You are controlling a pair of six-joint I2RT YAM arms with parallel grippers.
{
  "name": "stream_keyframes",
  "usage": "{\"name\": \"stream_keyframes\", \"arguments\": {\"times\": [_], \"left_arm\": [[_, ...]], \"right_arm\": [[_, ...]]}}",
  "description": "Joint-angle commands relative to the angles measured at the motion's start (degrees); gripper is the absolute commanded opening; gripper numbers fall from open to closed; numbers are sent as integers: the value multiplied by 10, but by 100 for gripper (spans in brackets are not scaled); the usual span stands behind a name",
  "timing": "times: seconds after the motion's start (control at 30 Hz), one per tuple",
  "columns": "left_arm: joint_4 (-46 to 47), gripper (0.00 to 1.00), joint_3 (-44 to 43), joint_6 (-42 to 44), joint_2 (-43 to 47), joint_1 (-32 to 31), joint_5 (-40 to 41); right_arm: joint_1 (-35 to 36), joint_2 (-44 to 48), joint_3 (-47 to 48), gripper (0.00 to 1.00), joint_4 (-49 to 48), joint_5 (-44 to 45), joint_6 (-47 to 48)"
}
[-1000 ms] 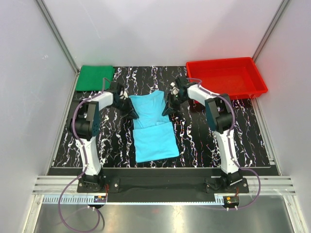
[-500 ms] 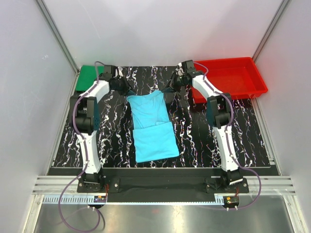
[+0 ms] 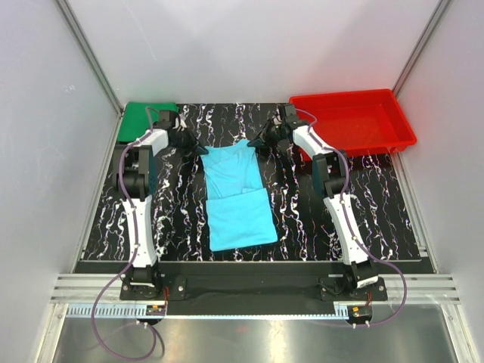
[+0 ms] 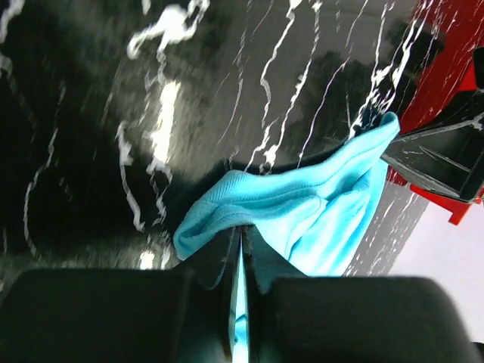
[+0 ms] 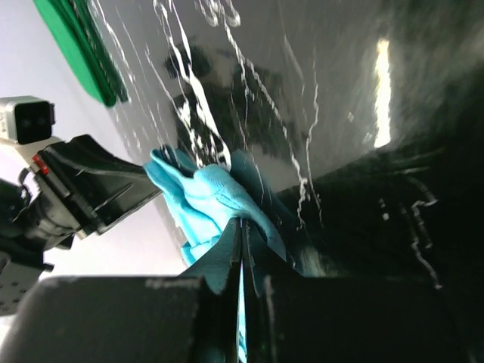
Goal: Fold and stack the t-shirts
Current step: Fold the tshirt
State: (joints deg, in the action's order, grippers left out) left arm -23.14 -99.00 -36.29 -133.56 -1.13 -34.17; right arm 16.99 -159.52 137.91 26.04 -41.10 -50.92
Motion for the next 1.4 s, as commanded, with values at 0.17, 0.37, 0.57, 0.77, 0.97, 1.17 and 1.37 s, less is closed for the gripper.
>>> {"name": "stream_keyframes", "arguments": {"times": [0.17, 0.37, 0.57, 0.77, 0.97, 1.17, 1.37], "left_arm": [[-57, 22, -145, 45, -65, -4, -9], [-77, 34, -160, 61, 24, -6, 27], [-136, 38, -104, 104, 176, -17, 87], [-186, 43, 101, 131, 360, -39, 134], [-189, 45, 372, 50, 536, -106, 167], [-119, 48, 598, -140, 678, -186, 165], [-73, 49, 712, -254, 753, -204, 179]], "right_arm": [[5, -25, 82, 0, 9, 50, 17], [0, 46, 103, 5, 59, 66, 59], [0, 154, 91, 35, 209, 70, 160], [12, 319, -113, 62, 309, 110, 281], [22, 508, -429, 72, 227, 92, 295], [58, 632, -681, 71, 140, 41, 268], [74, 693, -869, 54, 27, 6, 202]]}}
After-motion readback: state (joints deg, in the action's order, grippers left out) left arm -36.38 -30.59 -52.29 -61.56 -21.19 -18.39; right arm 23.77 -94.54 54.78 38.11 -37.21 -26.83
